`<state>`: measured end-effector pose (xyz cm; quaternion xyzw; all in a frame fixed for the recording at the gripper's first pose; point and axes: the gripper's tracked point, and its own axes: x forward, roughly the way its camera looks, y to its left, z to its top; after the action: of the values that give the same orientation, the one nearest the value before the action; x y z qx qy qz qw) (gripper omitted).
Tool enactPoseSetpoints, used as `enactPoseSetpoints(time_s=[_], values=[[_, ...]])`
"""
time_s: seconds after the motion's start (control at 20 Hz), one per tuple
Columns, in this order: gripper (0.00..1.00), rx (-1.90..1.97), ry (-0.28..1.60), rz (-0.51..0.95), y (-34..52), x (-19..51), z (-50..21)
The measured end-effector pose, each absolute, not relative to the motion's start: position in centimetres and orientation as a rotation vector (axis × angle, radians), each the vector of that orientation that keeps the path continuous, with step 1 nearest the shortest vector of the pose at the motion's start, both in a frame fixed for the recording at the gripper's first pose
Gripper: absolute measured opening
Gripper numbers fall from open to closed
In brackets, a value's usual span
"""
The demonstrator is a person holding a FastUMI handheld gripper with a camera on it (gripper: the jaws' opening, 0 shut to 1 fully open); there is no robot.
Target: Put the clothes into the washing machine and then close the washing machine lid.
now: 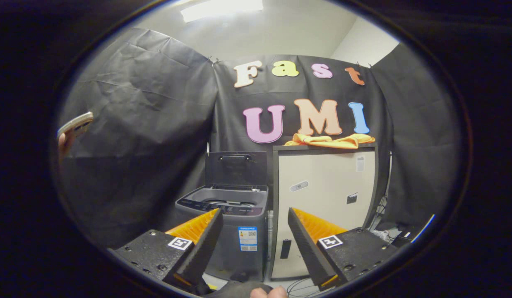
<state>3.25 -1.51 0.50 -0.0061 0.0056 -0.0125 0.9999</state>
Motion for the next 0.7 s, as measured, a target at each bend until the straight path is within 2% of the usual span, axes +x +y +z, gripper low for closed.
enactPoseSetpoints(time_s=[0.7], values=[[0.95, 0.021, 0.044, -0.041, -3.8, 9.0, 1.1]])
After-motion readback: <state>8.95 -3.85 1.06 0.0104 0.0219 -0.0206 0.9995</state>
